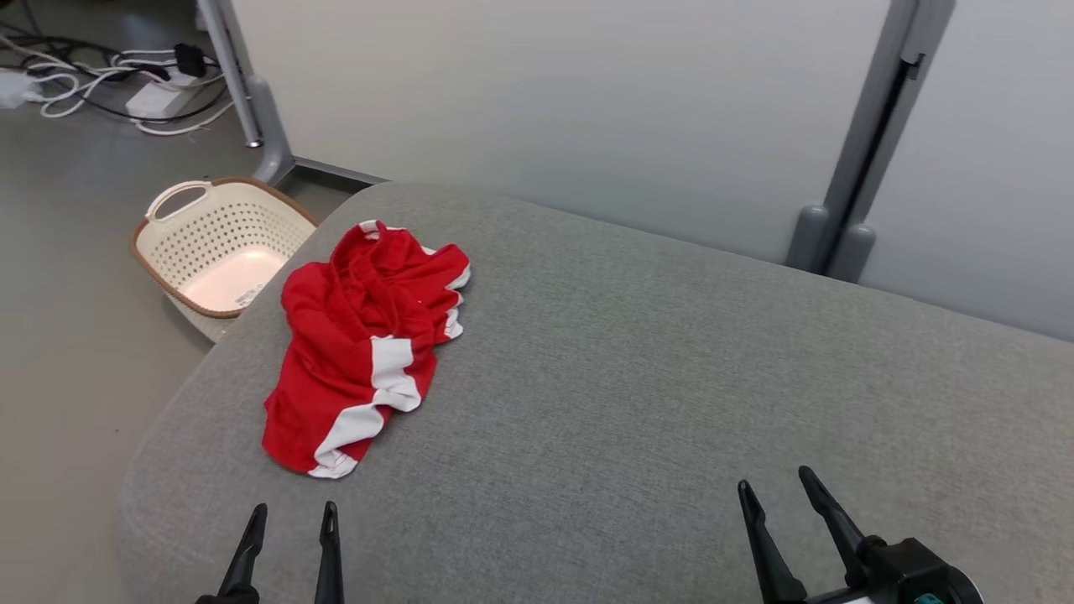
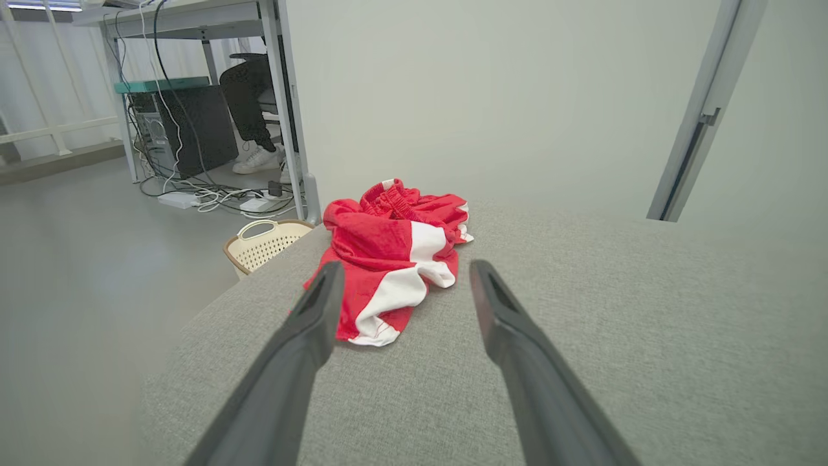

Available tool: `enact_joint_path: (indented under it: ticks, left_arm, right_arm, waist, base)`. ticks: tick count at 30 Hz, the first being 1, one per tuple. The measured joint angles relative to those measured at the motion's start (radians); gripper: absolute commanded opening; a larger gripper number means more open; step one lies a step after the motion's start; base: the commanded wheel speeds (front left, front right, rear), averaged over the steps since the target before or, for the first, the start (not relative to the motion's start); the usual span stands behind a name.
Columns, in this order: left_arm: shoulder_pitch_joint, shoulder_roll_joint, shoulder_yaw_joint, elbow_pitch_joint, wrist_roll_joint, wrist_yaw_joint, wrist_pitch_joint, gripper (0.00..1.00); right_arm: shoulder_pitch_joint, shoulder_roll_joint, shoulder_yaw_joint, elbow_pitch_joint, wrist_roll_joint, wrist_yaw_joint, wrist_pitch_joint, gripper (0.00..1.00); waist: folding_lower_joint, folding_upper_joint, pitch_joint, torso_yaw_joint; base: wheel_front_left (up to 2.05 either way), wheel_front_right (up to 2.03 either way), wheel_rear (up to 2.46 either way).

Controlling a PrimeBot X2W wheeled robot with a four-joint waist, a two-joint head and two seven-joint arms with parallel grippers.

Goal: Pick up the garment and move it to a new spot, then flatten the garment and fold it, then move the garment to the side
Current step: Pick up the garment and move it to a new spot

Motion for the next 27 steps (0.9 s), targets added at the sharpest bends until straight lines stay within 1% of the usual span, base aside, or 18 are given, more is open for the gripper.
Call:
enact_joint_path:
  ticks: [2,3,5,10,14,18,19,20,23,25,27]
  left_arm:
    - [0.017,0.001,0.014,-0.017,-0.002,0.011,0.000,1.00]
    - [0.018,0.001,0.017,-0.022,-0.006,0.018,0.000,1.00]
    - [0.019,0.001,0.018,-0.036,-0.011,0.027,0.000,1.00]
    - [0.029,0.000,0.016,-0.047,-0.013,0.032,0.000,1.00]
    - [-0.037,0.000,0.025,-0.045,0.000,0.008,0.000,1.00]
    - [-0.184,0.002,0.050,-0.037,0.019,-0.025,0.000,1.00]
    - [-0.225,0.001,0.057,-0.020,0.017,-0.033,0.000,1.00]
    - [-0.272,-0.001,0.076,0.007,-0.008,-0.044,0.000,1.00]
    - [-0.420,0.012,0.100,0.139,-0.028,-0.065,0.000,1.00]
    - [-0.530,0.023,0.104,0.251,-0.048,-0.081,0.029,1.00]
    - [-0.655,0.040,0.104,0.339,-0.059,-0.090,0.090,1.00]
  right_arm:
    - [-0.004,0.000,0.011,0.010,0.005,0.000,0.000,1.00]
    - [-0.009,-0.003,0.015,0.012,0.005,0.000,0.000,1.00]
    - [-0.018,-0.007,0.024,0.016,0.006,0.000,0.000,1.00]
    - [-0.022,-0.026,0.037,0.024,0.009,0.000,0.000,1.00]
    - [-0.023,-0.052,0.015,0.021,0.008,0.000,0.000,1.00]
    - [-0.031,-0.090,0.009,0.010,-0.001,0.000,0.000,1.00]
    - [-0.036,-0.099,0.009,0.007,-0.004,0.000,0.000,1.00]
    - [-0.044,-0.109,0.008,0.004,-0.004,0.000,0.000,1.00]
    - [-0.069,-0.146,0.012,-0.003,-0.006,0.000,0.000,1.00]
    - [-0.085,-0.170,0.015,-0.009,-0.008,0.000,0.000,1.00]
    - [-0.101,-0.199,0.014,-0.017,-0.008,0.000,0.000,1.00]
  waist:
    - [-0.0001,0.0000,0.002,0.038]
    - [0.0000,0.0000,0.005,0.046]
    - [0.0000,0.0000,0.014,0.055]
    - [0.0000,0.0000,0.035,0.063]
    - [0.0000,0.0000,0.065,0.063]
    - [0.0000,0.0000,0.114,0.058]
    - [-0.0001,0.0000,0.128,0.055]
    - [0.0000,0.0000,0.142,0.051]
    - [-0.0001,0.0000,0.189,0.038]
    - [0.0000,0.0000,0.222,0.028]
    - [0.0000,0.0000,0.256,0.018]
  base:
    - [0.00,0.00,0.00]
    - [0.00,0.00,0.00]
    - [0.00,0.00,0.00]
    - [0.00,0.00,0.00]
    - [0.00,0.00,0.00]
    - [0.00,0.00,0.00]
    - [0.00,0.00,0.00]
    - [0.00,0.00,0.00]
    - [0.00,0.00,0.00]
    - [0.00,0.00,0.00]
    - [0.00,0.00,0.00]
